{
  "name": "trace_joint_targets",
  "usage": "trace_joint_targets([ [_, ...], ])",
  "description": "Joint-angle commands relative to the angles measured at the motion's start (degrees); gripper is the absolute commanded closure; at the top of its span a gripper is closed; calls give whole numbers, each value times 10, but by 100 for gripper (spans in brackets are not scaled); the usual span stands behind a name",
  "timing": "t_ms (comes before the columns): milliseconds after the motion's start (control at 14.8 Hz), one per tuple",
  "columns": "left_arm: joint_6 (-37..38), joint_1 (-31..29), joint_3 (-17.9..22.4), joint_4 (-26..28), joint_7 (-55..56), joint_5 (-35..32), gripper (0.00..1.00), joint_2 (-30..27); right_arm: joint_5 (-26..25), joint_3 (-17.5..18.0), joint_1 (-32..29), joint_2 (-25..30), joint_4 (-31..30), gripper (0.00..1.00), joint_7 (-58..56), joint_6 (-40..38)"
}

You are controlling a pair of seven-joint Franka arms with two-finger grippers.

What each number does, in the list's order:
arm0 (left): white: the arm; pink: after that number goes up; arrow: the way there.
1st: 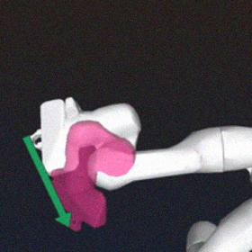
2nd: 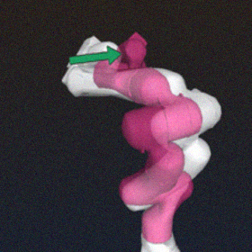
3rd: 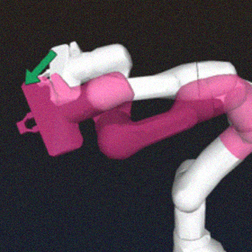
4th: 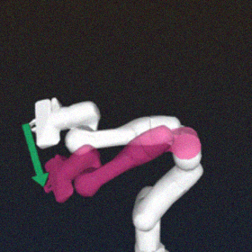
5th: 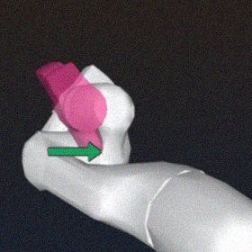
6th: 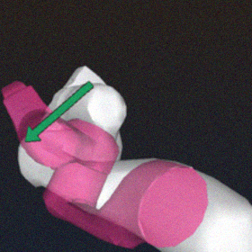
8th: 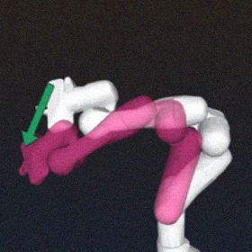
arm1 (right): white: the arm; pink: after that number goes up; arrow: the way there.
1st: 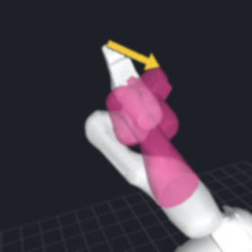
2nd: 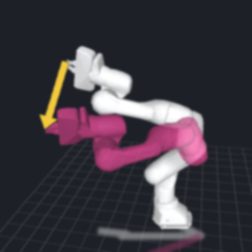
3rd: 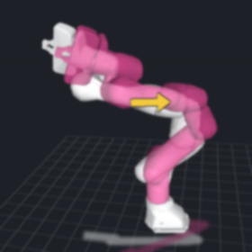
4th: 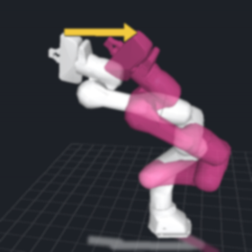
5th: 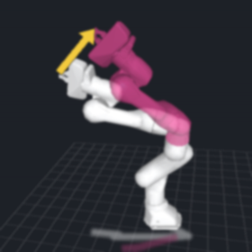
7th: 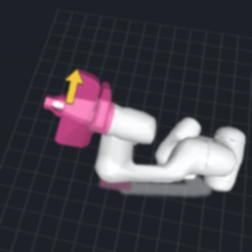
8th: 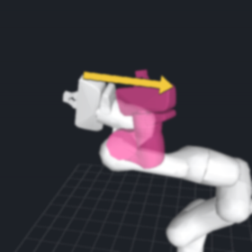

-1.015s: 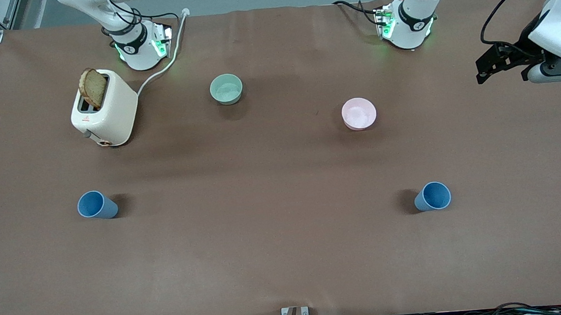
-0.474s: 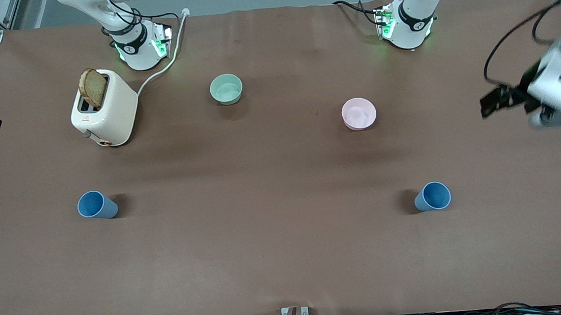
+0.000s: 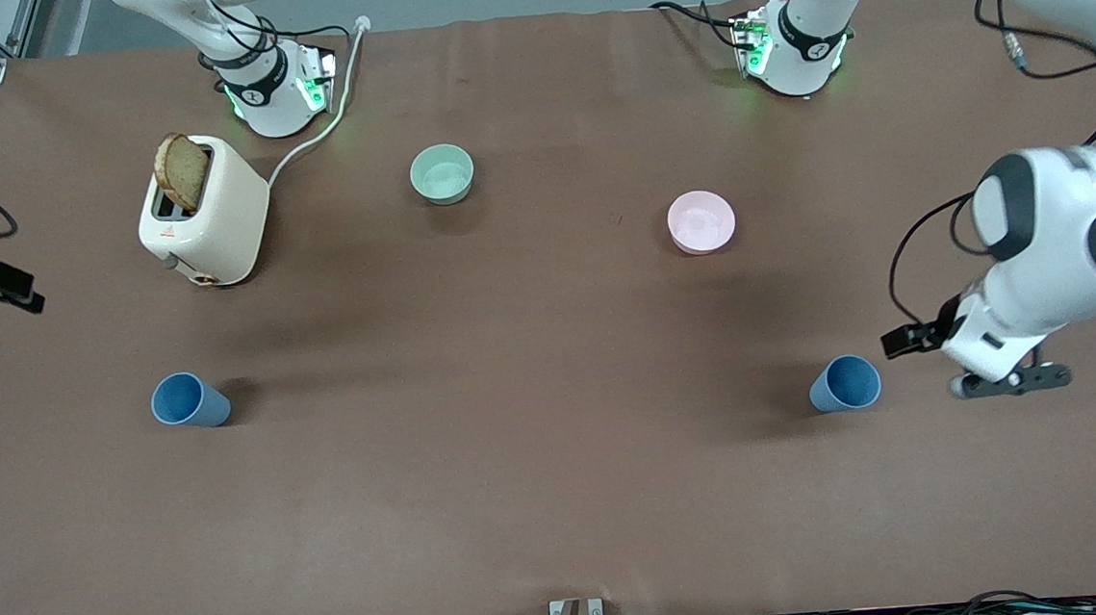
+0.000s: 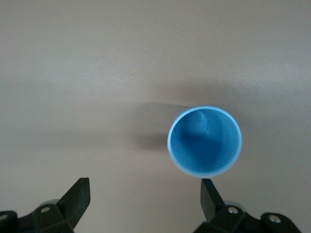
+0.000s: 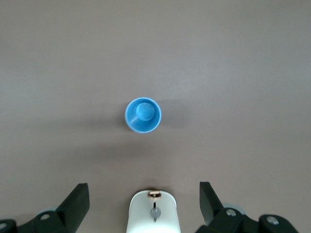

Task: Stack blue cups with both arms
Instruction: 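Grasp one blue cup with the left gripper while the right gripper reaches another, then place the cup mid-table with the left gripper while the right gripper lifts another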

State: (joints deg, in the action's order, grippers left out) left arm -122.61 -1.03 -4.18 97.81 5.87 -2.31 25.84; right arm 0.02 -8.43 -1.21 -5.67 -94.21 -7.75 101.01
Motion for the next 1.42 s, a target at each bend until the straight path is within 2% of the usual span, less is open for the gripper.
trace_joint_targets([
  [0, -22, 2, -1, -9, 3, -1, 1, 33, -7, 5, -15, -39, -54, 0, 6, 83],
  [135, -41, 4, -3, -10, 3, 2, 14, 58, -1, 6, -21, -65, -95, 1, 6, 157],
  [338, -57, 10, -4, -12, 4, 2, 54, 78, 1, 7, -22, -107, -135, 1, 8, 264],
  [541, -59, 10, -5, -15, 4, 3, 90, 85, 41, 8, -20, -159, -135, 3, 3, 317],
  [609, -59, 11, -6, -16, 5, 4, 99, 86, 43, 8, -22, -169, -135, 3, -1, 321],
  [880, -52, 10, -45, -17, 48, 23, 100, 70, 60, 9, -25, -196, -142, 16, -2, 325],
  [947, -48, 10, -64, -16, 78, 23, 100, 59, 68, 9, -25, -198, -144, 19, -2, 328],
  [1083, -20, 10, -121, -17, 160, 22, 100, 46, 70, 9, -25, -208, -144, 31, -6, 334],
  [1150, -16, 12, -156, -16, 217, 16, 100, 44, 70, 9, -25, -212, -143, 44, -7, 336],
  [1286, -16, 42, -196, -15, 319, 13, 100, 45, 76, 9, -26, -215, -142, 83, -7, 342],
  [1353, -17, 78, -197, -16, 365, 13, 100, 47, 78, 9, -26, -215, -140, 90, -7, 342],
])
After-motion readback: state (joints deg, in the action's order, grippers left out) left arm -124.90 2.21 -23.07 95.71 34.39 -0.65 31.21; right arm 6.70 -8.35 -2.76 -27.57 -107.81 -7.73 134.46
